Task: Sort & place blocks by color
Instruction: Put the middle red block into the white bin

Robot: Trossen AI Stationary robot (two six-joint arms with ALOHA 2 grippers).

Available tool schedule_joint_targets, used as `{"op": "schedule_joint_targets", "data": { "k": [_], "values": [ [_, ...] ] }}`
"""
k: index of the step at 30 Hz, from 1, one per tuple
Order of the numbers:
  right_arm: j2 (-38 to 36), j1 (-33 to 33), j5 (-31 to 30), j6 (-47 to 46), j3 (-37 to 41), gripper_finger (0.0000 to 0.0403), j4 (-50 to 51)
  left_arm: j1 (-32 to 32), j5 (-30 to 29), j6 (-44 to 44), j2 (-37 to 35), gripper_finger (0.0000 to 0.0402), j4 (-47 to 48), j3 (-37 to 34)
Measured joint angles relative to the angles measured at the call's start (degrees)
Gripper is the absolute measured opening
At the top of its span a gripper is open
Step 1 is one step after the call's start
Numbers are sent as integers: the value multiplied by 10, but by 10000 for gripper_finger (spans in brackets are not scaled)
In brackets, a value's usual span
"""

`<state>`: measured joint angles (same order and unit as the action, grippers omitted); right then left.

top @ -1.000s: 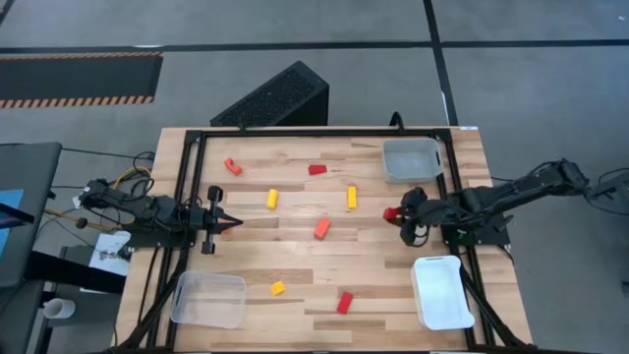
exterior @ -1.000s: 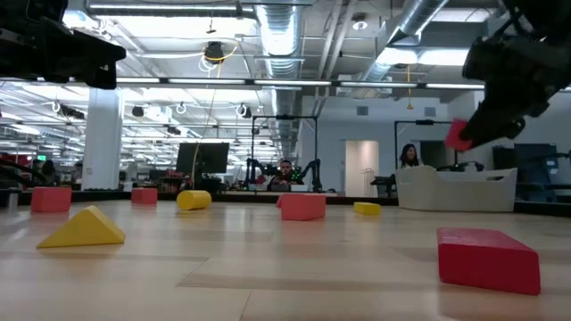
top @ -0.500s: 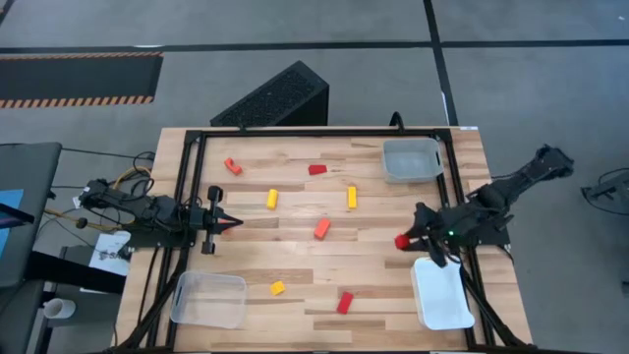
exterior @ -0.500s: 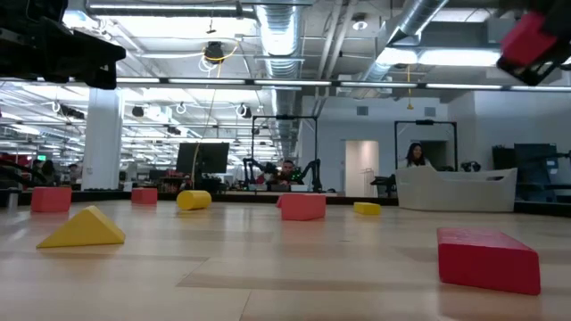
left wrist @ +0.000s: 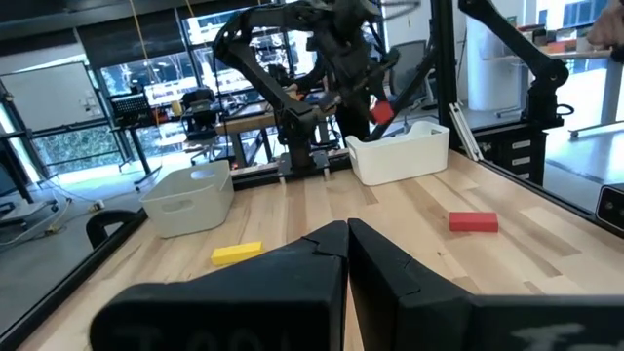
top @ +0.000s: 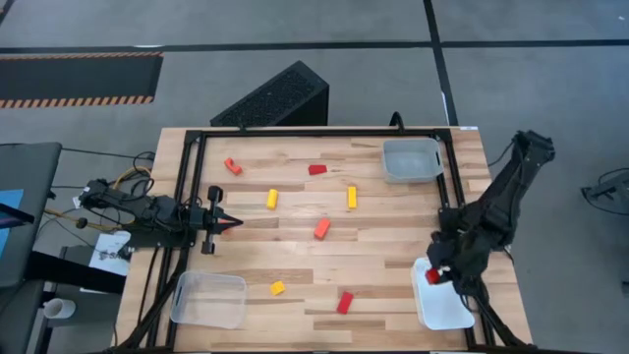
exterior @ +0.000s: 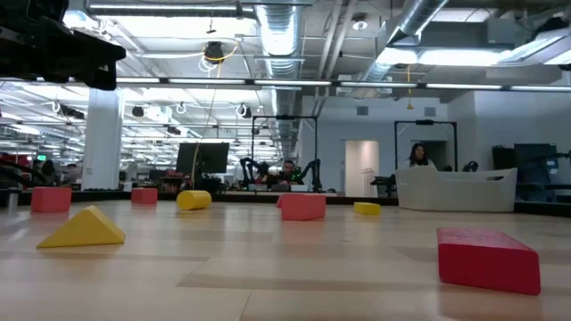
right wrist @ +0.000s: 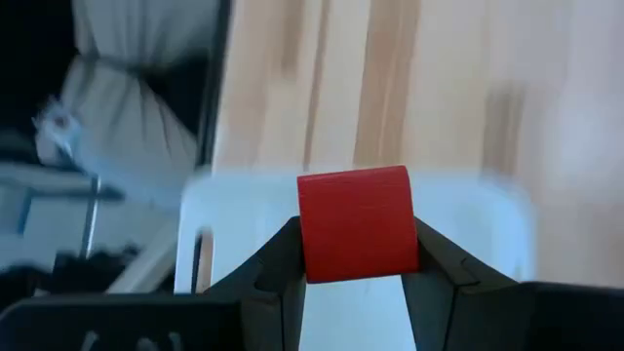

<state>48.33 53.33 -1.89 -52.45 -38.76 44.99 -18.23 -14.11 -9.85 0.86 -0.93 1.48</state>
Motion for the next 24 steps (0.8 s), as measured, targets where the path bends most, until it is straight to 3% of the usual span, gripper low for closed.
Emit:
{"op": "schedule_joint_targets", "data": {
  "k": [8,24],
  "values": [
    [89,60,7,-90,0,137,14,0,0,-1,0,2,0,0],
    [241,58,38,-126,0,146,-7,0,0,-1,0,2,0,0]
  ]
}}
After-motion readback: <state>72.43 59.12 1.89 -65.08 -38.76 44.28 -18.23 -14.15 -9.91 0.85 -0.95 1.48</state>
